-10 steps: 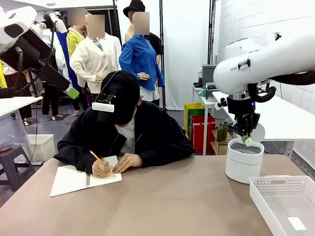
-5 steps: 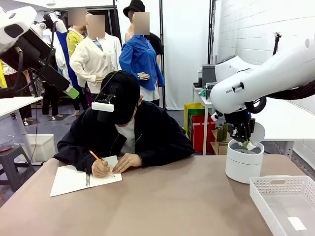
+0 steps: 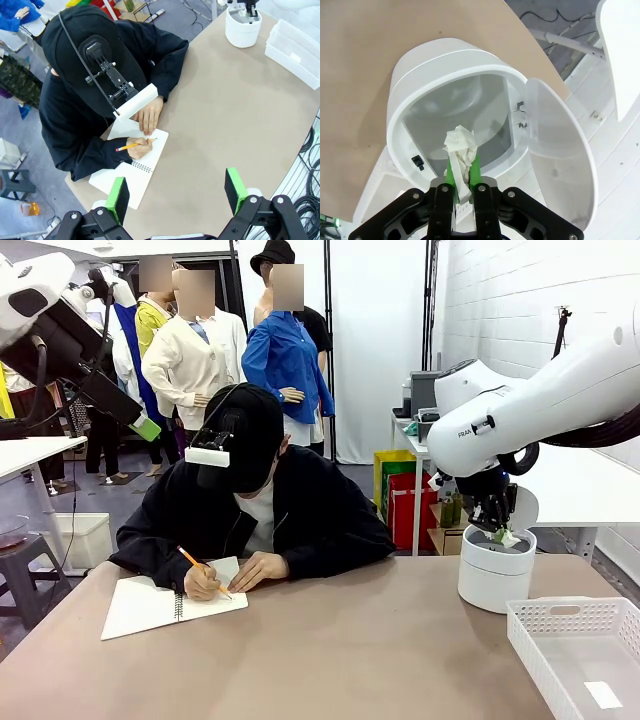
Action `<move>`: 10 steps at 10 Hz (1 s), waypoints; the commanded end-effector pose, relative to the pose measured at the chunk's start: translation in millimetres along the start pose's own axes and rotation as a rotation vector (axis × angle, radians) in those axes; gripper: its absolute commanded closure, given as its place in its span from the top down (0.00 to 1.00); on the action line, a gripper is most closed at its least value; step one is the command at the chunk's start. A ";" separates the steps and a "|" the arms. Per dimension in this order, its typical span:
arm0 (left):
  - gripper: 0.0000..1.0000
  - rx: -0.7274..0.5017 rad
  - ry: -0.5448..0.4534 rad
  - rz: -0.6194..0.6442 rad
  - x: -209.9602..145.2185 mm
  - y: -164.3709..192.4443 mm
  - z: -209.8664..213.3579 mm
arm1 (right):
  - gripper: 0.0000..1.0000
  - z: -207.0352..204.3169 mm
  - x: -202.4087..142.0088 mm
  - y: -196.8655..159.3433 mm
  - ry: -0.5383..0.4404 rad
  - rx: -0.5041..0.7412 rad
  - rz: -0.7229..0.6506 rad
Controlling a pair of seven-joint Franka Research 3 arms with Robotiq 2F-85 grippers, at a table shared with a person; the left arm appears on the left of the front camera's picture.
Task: Sort the paper based on its condition.
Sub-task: If a person hands you a paper, place it in the Organizing basket , and if it's crumpled, put it in the Trash can.
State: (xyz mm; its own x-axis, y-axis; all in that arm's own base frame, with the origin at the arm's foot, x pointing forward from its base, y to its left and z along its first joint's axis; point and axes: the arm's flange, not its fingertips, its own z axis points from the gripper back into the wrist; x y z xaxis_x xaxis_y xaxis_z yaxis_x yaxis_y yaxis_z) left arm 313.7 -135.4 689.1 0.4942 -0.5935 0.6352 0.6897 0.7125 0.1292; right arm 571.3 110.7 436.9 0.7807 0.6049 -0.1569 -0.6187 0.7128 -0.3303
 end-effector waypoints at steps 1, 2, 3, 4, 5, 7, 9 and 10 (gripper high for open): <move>1.00 0.000 0.003 0.001 -0.5 -0.1 0.5 | 0.11 1.5 -1.7 -0.2 0.005 0.000 -0.001; 1.00 0.000 0.003 0.001 -0.5 -0.1 0.5 | 0.30 0.0 0.0 0.0 0.000 0.000 0.000; 1.00 0.000 0.003 0.001 -0.5 -0.1 0.5 | 0.49 1.4 0.1 1.2 -0.002 -0.004 0.001; 1.00 0.000 0.003 0.001 -0.5 -0.1 0.5 | 0.69 3.8 -0.2 2.9 -0.004 -0.010 0.003; 1.00 0.000 0.003 0.001 -0.5 -0.1 0.5 | 0.88 8.1 -1.4 6.0 -0.011 -0.018 0.005; 1.00 0.000 0.003 0.001 -0.5 -0.1 0.5 | 1.00 13.2 -2.3 10.2 -0.020 0.002 0.025; 1.00 0.000 0.003 0.001 -0.5 -0.1 0.5 | 1.00 21.9 -4.9 18.8 -0.060 0.034 0.051; 1.00 0.000 0.003 0.001 -0.5 -0.1 0.5 | 1.00 27.4 -4.3 26.9 -0.074 0.069 0.072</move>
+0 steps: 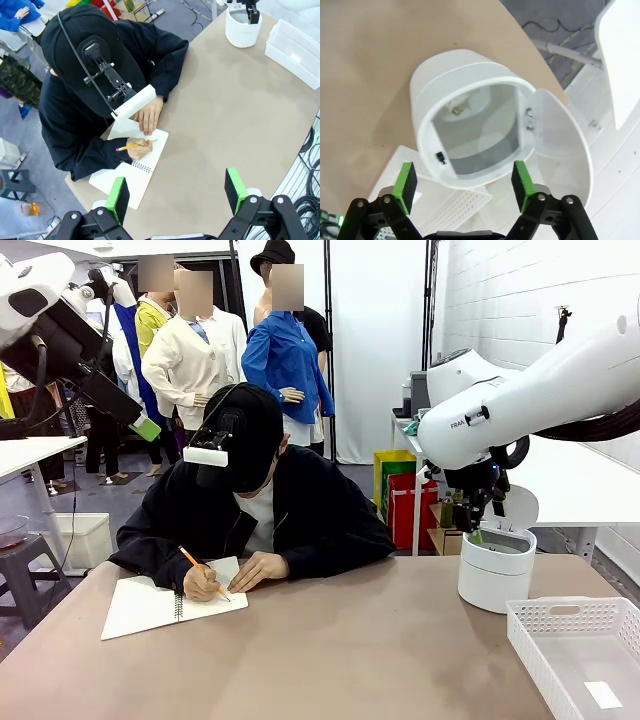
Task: Sort the paper based on its condition.
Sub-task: If a person hands you a paper, place it in the Organizing basket , and if it's crumpled, put it in the Trash can.
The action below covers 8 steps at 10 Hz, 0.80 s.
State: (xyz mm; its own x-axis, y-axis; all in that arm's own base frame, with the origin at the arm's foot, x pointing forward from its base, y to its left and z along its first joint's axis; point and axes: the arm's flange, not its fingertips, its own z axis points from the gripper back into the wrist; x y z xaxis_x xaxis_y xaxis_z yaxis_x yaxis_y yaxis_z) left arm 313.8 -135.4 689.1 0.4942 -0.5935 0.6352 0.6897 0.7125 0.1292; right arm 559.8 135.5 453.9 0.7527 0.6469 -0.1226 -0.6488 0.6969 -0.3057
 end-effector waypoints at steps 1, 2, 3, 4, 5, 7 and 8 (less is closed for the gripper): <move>1.00 0.000 0.003 0.001 -0.6 -0.1 0.5 | 1.00 4.5 -3.1 16.8 -0.028 0.084 0.065; 1.00 0.000 0.003 0.001 -0.6 -0.1 0.5 | 1.00 1.7 4.7 24.6 -0.024 0.082 0.085; 1.00 0.000 0.003 0.001 -0.6 -0.1 0.5 | 1.00 4.7 1.9 9.0 -0.016 0.031 0.021; 1.00 0.000 0.003 0.001 -0.6 -0.1 0.5 | 1.00 4.7 1.9 9.0 -0.016 0.031 0.021; 1.00 0.000 0.003 0.001 -0.6 -0.1 0.5 | 1.00 4.7 1.9 9.0 -0.016 0.031 0.021; 1.00 0.000 0.003 0.001 -0.6 -0.1 0.5 | 1.00 4.7 1.9 9.0 -0.016 0.031 0.021; 1.00 0.000 0.003 0.001 -0.6 -0.1 0.5 | 1.00 4.7 1.9 9.0 -0.016 0.031 0.021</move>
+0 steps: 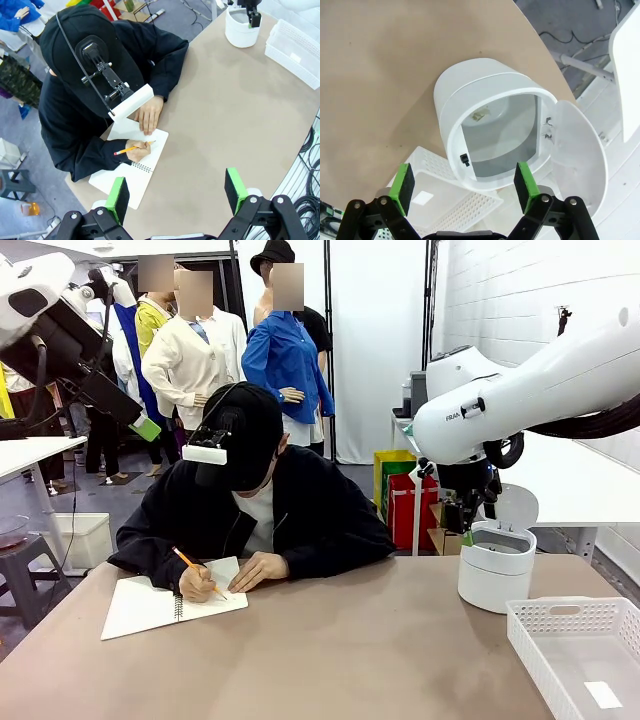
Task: Sort the paper based on its condition.
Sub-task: If a person hands you a paper, place it in the Organizing basket , and if it's crumpled, put it in the Trash can.
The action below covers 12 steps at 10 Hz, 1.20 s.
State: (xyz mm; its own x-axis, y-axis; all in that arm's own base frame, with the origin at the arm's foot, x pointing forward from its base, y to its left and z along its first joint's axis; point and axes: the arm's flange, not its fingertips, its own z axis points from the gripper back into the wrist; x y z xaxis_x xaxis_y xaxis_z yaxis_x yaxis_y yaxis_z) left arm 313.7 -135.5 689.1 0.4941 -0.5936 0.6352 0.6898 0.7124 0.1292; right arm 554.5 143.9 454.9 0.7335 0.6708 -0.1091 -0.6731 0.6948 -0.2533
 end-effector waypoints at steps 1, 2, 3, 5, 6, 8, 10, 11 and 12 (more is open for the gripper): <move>1.00 0.000 0.003 0.001 -0.6 0.0 0.5 | 1.00 0.5 0.7 0.0 0.005 -0.021 -0.004; 1.00 0.000 0.003 0.001 -0.6 0.0 0.5 | 1.00 0.5 0.7 0.0 0.005 -0.021 -0.004; 1.00 0.000 0.003 0.001 -0.6 0.0 0.5 | 1.00 0.5 0.7 0.0 0.005 -0.021 -0.004; 1.00 0.000 0.003 0.001 -0.6 0.0 0.5 | 1.00 0.1 0.1 0.3 0.000 0.000 0.001; 1.00 0.000 0.003 0.001 -0.6 0.0 0.5 | 1.00 30.9 -33.1 21.8 -0.105 0.086 0.039; 1.00 0.000 0.003 0.001 -0.6 0.0 0.5 | 1.00 76.5 -63.3 43.7 -0.290 0.176 0.049; 1.00 0.000 0.003 0.001 -0.6 0.0 0.5 | 1.00 118.9 -84.0 56.4 -0.458 0.214 0.068; 1.00 0.000 0.003 0.001 -0.6 0.0 0.5 | 1.00 138.4 -91.5 61.1 -0.549 0.258 0.084; 1.00 0.000 0.003 0.001 -0.6 0.0 0.5 | 1.00 154.2 -94.6 62.4 -0.636 0.289 0.109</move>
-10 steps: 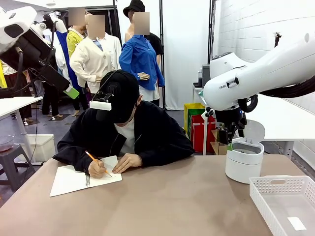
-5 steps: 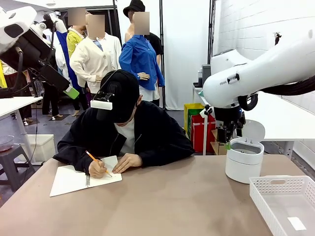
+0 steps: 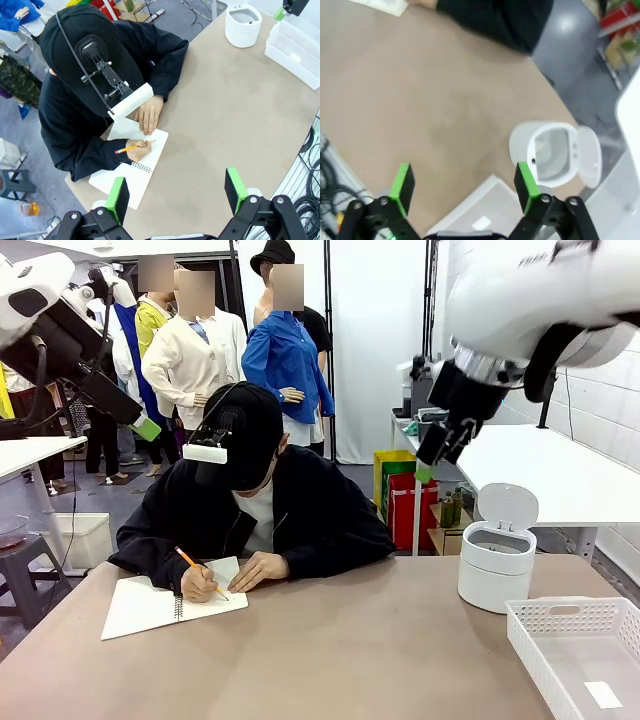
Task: Sort the paper based on its condition.
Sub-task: If a person hands you a paper, place it in the Organizing basket , and if it's crumpled, put it in the Trash can.
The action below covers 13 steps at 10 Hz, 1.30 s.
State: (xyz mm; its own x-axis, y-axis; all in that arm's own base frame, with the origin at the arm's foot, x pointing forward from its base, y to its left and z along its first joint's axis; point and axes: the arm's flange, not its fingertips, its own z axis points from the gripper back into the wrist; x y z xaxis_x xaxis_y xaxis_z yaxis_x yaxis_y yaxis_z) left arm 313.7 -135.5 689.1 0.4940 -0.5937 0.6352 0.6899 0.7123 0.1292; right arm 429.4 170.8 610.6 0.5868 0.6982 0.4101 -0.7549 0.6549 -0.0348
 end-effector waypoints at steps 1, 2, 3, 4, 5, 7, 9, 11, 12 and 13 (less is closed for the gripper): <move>1.00 0.000 0.003 0.001 -0.6 0.0 0.5 | 1.00 1.4 -1.8 -0.4 -0.144 0.093 0.067; 1.00 0.000 0.003 0.001 -0.6 0.0 0.5 | 1.00 8.0 6.9 0.4 -0.190 0.126 0.068; 1.00 0.000 0.003 0.001 -0.6 0.0 0.5 | 1.00 15.4 17.1 -0.9 -0.229 0.149 0.062; 1.00 0.000 0.003 0.001 -0.6 0.0 0.5 | 1.00 21.0 24.8 -2.1 -0.267 0.144 0.071; 1.00 0.000 0.003 0.001 -0.6 0.0 0.5 | 1.00 26.5 32.6 -2.3 -0.304 0.120 0.088; 1.00 0.000 0.003 0.001 -0.6 0.0 0.5 | 1.00 34.6 42.4 -2.1 -0.359 0.069 0.103; 1.00 0.000 0.003 0.001 -0.6 0.0 0.5 | 1.00 40.5 51.2 -2.4 -0.336 0.086 0.109; 1.00 0.000 0.003 0.001 -0.6 0.0 0.5 | 1.00 47.2 62.0 -0.1 -0.314 0.096 0.120; 1.00 0.000 0.003 0.001 -0.6 0.0 0.5 | 1.00 48.5 66.2 1.3 -0.284 0.102 0.117; 1.00 0.000 0.003 0.001 -0.6 0.0 0.5 | 1.00 46.8 66.9 0.8 -0.263 0.098 0.121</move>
State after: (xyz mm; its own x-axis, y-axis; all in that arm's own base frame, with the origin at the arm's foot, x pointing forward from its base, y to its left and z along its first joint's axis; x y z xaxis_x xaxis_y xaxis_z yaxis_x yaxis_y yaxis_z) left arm 313.7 -135.5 689.1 0.4940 -0.5937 0.6352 0.6899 0.7122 0.1292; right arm 449.0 203.6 677.7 0.3996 0.6392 0.6571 -0.8416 0.5400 -0.0134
